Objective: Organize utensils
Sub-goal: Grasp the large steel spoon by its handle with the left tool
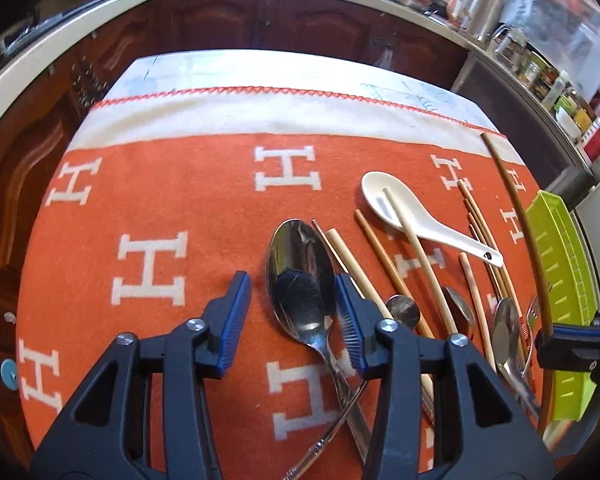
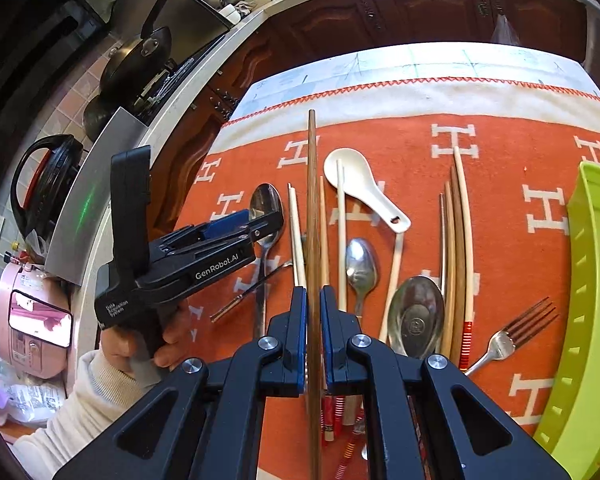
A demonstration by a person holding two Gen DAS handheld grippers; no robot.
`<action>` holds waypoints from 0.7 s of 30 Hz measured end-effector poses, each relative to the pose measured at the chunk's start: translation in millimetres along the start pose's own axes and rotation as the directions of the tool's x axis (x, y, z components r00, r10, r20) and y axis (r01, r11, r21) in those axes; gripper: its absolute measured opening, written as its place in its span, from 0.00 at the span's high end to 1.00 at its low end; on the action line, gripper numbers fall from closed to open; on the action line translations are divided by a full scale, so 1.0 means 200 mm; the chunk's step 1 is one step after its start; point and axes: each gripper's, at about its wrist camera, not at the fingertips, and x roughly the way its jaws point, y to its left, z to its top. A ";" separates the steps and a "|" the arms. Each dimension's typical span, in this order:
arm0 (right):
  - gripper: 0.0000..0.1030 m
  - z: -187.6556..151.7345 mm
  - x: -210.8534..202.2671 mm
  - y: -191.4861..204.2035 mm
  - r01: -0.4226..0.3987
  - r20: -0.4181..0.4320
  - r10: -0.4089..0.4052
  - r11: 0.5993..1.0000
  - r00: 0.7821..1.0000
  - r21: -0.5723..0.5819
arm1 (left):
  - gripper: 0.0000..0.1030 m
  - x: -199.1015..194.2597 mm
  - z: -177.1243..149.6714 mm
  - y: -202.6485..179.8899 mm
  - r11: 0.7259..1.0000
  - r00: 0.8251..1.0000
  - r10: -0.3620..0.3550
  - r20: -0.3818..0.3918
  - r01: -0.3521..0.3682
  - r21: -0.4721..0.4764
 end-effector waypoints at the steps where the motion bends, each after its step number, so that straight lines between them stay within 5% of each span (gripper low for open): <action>1: 0.94 0.00 0.01 -0.01 0.000 -0.002 0.000 1.000 1.000 0.006 | 0.78 0.00 0.00 0.00 1.000 1.000 -0.003 0.007 0.002 0.004; 7: 0.94 -0.03 0.05 -0.07 -0.005 -0.012 0.005 0.999 1.000 0.038 | 0.98 -0.02 -0.01 0.02 0.997 0.998 -0.054 0.035 0.056 -0.053; 15: 0.94 -0.06 -0.01 -0.09 -0.019 0.018 0.018 0.998 1.000 0.053 | 0.99 -0.18 -0.09 0.09 0.998 0.999 -0.005 0.035 0.007 -0.067; 21: 0.94 -0.12 -0.09 -0.08 -0.033 0.042 0.030 0.997 0.999 0.065 | 1.00 -0.46 -0.17 0.12 0.998 0.996 0.031 0.078 -0.026 -0.060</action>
